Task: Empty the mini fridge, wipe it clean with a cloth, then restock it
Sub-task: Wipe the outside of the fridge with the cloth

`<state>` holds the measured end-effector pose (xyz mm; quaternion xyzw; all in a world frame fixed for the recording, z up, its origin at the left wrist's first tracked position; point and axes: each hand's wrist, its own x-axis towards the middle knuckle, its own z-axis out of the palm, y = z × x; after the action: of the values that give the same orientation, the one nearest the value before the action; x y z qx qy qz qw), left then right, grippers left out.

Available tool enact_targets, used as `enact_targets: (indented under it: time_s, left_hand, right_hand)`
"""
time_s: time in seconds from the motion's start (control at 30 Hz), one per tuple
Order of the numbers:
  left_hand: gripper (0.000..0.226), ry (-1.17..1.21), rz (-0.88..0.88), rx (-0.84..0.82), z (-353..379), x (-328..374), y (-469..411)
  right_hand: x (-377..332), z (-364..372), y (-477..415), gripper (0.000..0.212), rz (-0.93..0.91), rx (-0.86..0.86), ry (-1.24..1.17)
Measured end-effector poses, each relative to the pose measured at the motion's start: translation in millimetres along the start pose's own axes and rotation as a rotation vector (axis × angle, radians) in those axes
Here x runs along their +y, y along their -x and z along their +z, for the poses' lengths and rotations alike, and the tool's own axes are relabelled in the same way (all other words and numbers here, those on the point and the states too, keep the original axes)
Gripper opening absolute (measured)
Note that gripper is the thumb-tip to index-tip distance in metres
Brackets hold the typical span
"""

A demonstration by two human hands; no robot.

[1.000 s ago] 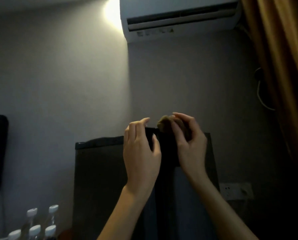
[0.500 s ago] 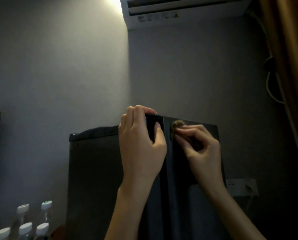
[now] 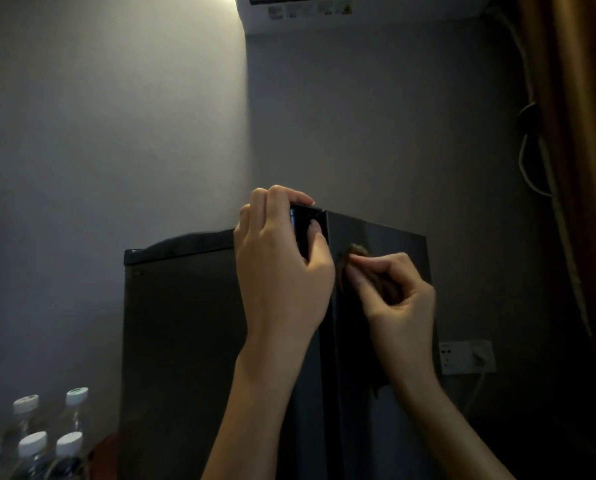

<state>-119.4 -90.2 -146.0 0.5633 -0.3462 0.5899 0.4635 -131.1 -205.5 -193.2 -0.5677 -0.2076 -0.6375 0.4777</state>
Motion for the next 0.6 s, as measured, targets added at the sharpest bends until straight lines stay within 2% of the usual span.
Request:
enact_targets:
  time_s: [0.07,0.13,0.27,0.37,0.43,0.5,0.6]
  left_hand:
    - [0.020,0.001,0.011,0.013,0,-1,0]
    - [0.018,0.010,0.014,0.006,0,-1,0]
    - [0.020,0.011,0.008,-0.029,-2,-1,0]
    - [0.020,0.008,-0.003,-0.033,-1,0,0]
    - [0.020,-0.013,-0.006,-0.021,-1,1,0]
    - [0.019,-0.050,0.012,0.000,0,2,1]
    - [0.016,-0.102,0.032,0.038,1,4,2]
  right_hand:
    - [-13,9,-3,0.011,-0.142,-0.095,0.028]
    - [-14,16,-23,0.009,-0.192,-0.085,0.033]
    - [15,10,-58,0.009,0.039,0.077,-0.168]
    - [29,-2,-40,0.010,0.104,0.133,-0.135]
    - [25,-3,-17,0.011,0.032,0.077,-0.038]
    - [17,3,-4,0.015,-0.118,0.003,0.037]
    - [22,10,-23,0.020,-0.222,0.007,0.032]
